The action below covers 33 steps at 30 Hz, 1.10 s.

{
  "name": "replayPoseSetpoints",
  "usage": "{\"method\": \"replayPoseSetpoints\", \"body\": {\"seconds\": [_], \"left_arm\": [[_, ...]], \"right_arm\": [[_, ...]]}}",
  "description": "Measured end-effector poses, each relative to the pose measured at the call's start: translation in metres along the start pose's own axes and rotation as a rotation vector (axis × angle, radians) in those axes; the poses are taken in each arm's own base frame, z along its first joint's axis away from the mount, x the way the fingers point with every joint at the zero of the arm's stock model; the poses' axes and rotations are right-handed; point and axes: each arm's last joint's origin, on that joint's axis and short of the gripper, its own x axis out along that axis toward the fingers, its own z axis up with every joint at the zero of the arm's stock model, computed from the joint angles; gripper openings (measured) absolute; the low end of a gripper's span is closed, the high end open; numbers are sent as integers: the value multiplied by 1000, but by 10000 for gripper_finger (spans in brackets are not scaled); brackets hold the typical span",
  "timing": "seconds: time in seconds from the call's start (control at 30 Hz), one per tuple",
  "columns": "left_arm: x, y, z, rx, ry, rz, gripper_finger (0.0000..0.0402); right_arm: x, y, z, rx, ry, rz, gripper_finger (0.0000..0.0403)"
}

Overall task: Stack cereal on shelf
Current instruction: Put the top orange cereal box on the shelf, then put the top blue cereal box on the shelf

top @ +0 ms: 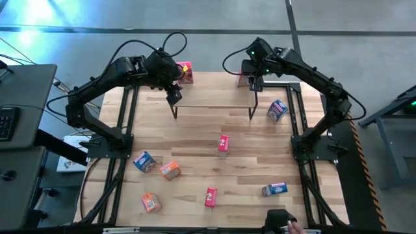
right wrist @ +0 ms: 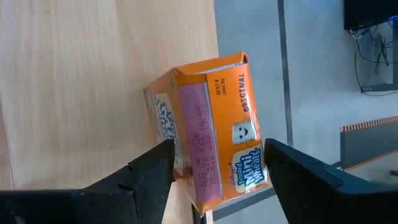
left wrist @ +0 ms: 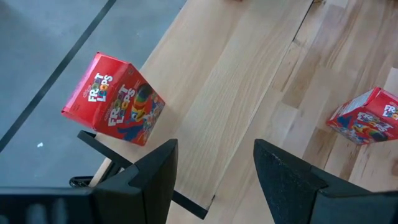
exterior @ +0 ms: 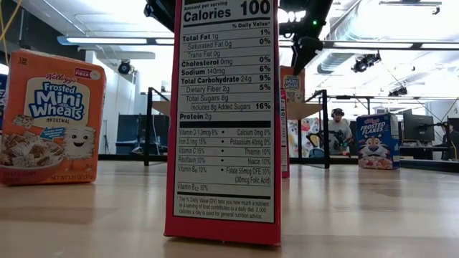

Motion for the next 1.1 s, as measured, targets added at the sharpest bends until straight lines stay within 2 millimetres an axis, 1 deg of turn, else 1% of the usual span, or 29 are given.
{"method": "replayPoseSetpoints", "body": {"seconds": [0.3,0.53,0.67,0.93,1.1], "left_arm": [[0,0,0,0,0,0,202],[0,0,0,0,0,0,202],[0,0,0,-1,0,0,202],[0,0,0,0,0,0,202],[0,0,0,0,0,0,202]], "right_arm": [[-4,-1,-2,-2,18,-24,242],[-20,-6,-2,39,19,-25,242],[-27,-4,-7,104,67,10,242],[-35,9,-23,270,204,133,241],[-51,15,-33,389,230,187,241]]}}
